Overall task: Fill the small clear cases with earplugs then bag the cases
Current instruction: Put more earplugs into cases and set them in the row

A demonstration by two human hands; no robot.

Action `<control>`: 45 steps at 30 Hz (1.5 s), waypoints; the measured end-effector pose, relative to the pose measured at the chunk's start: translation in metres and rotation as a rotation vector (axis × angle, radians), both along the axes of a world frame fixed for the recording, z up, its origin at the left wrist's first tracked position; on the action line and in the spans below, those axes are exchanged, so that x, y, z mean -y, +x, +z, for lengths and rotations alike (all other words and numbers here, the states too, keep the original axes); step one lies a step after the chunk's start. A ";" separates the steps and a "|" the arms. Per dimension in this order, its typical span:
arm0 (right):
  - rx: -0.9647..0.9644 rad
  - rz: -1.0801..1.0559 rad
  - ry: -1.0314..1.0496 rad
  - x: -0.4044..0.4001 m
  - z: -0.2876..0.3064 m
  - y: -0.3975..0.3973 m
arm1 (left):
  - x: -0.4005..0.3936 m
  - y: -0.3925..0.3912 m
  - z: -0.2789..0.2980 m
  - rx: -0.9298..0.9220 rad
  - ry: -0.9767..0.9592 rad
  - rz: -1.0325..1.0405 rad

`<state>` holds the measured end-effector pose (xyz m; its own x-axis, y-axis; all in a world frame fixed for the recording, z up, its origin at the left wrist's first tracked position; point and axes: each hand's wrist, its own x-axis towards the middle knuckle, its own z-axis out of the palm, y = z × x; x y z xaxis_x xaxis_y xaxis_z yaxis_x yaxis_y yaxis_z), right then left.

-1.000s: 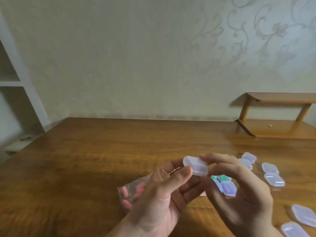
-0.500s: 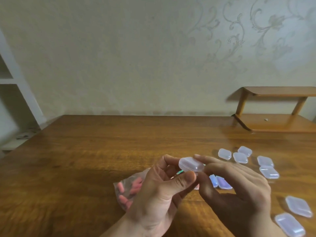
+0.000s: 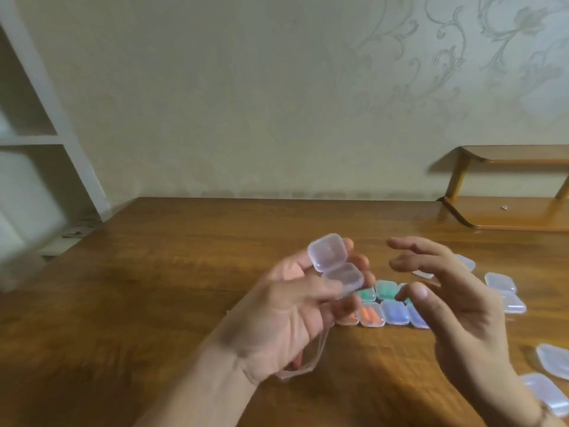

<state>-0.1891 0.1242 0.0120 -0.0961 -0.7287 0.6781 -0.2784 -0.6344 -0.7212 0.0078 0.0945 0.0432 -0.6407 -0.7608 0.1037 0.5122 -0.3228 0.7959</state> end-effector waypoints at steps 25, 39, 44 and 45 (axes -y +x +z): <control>-1.092 -0.068 0.171 0.021 -0.040 0.092 | 0.040 0.054 -0.038 0.130 0.403 0.597; -0.445 -0.046 0.211 0.013 0.005 0.036 | 0.039 0.056 -0.039 0.086 0.311 0.490; -0.492 -0.005 0.236 0.022 0.001 0.049 | 0.034 0.052 -0.040 0.176 0.197 0.400; -0.491 0.013 0.227 0.024 0.001 0.052 | 0.033 0.051 -0.040 0.202 0.173 0.384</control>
<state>-0.1367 0.1007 0.0134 0.2026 -0.8613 0.4659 -0.6104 -0.4831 -0.6277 0.0590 0.0617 0.0027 -0.3039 -0.9418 -0.1440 0.4607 -0.2775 0.8430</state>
